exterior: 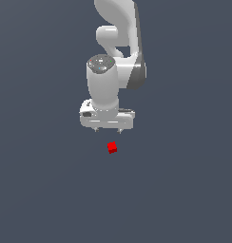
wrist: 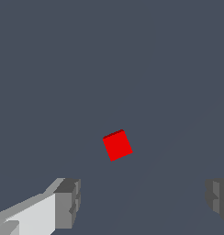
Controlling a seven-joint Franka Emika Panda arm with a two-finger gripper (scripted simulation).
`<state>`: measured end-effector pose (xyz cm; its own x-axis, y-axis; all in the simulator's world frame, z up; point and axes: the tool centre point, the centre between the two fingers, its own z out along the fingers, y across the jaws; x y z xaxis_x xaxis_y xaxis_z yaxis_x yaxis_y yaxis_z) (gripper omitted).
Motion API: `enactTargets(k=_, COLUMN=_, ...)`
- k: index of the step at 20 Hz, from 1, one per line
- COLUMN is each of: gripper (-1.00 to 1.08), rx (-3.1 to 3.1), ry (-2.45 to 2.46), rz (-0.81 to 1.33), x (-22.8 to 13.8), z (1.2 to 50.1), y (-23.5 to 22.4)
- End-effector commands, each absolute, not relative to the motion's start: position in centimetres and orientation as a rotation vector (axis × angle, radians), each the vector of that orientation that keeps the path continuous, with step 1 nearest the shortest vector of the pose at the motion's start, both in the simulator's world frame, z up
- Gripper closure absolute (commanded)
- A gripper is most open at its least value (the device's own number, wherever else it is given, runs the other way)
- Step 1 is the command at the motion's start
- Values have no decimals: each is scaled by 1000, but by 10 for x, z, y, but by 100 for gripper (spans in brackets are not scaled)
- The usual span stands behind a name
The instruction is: Pick up the red cube and move it to a goal position.
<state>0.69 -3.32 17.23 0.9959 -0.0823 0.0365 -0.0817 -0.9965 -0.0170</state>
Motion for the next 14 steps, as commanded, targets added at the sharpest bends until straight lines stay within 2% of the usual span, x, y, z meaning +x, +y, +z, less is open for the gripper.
enactTargets(k=1, gripper=-92, rx=-3123, ry=128, rz=-58, x=7, z=172, y=-33)
enactTargets(k=8, gripper=-92, rx=-3126, ry=70, rz=-53, x=7, z=158, y=-32)
enactTargets(k=14, gripper=-92, rx=-3128, ry=-75, rz=-39, x=8, z=121, y=-28)
